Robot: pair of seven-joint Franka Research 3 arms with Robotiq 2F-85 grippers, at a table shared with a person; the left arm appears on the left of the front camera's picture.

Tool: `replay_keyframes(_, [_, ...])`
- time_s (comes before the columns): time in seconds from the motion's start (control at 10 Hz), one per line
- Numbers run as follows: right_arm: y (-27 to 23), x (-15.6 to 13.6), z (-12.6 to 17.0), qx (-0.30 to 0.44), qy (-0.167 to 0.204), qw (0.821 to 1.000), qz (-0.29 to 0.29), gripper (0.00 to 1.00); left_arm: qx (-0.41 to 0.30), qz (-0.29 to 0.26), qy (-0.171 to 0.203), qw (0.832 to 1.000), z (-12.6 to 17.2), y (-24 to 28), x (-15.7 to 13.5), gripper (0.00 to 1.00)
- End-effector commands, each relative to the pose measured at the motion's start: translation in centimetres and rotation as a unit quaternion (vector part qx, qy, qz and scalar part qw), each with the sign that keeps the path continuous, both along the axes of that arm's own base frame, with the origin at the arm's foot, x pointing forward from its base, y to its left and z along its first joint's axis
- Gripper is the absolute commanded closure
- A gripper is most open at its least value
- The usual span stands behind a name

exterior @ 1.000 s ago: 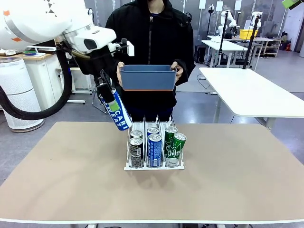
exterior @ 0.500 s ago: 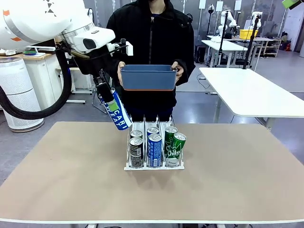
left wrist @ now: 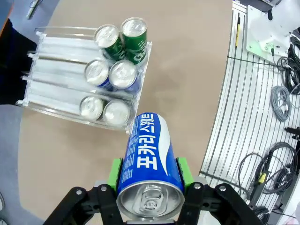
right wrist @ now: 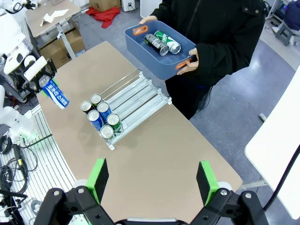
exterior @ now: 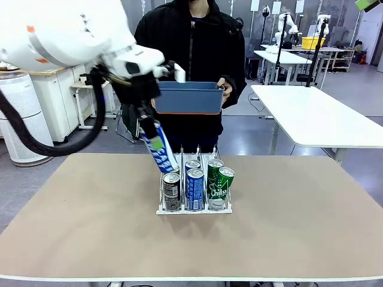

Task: Fill the beverage cans into the dispenser.
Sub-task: Place the picked Ionic drink in the line of the Automatic Can Dispenser with the same cans.

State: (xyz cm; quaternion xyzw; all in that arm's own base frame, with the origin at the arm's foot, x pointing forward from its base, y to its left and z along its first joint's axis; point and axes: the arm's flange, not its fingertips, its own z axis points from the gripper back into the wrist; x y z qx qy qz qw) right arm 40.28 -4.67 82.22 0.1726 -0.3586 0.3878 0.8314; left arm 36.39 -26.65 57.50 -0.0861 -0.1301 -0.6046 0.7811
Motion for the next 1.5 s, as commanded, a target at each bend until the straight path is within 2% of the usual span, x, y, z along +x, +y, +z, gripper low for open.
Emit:
replay_keyframes(0.0, [0.0, 0.0, -0.1, 0.001, 0.001, 1.000, 0.001, 0.00, 0.008, 0.020, -0.004, 1.000, -2.2, -4.4, -1.5, 0.43])
replay_keyframes(0.3, [0.0, 0.0, -0.1, 0.001, 0.001, 1.000, 0.001, 0.00, 0.056, -0.001, -0.025, 0.998, -5.3, -8.5, -4.8, 0.43])
replay_keyframes(0.4, [0.0, 0.0, -0.1, 0.001, 0.001, 1.000, 0.001, 0.00, 0.084, -0.005, -0.050, 0.995, -6.4, -9.7, -5.9, 0.43])
replay_keyframes(0.6, [0.0, 0.0, -0.1, 0.001, 0.001, 1.000, 0.001, 0.00, 0.079, -0.031, -0.073, 0.994, -8.0, -11.5, -7.0, 0.43])
replay_keyframes(0.8, [0.0, 0.0, -0.1, 0.001, 0.001, 1.000, 0.001, 0.00, 0.072, -0.051, -0.066, 0.994, -9.7, -12.1, -6.6, 0.43])
replay_keyframes(1.2, [0.0, 0.0, -0.1, 0.001, 0.001, 1.000, 0.001, 0.00, 0.082, -0.041, -0.085, 0.992, -12.1, -12.5, -4.2, 0.43])
replay_keyframes(1.4, [0.0, 0.0, -0.1, 0.001, 0.001, 1.000, 0.001, 0.00, 0.092, -0.039, -0.081, 0.992, -12.6, -12.4, -3.3, 0.43])
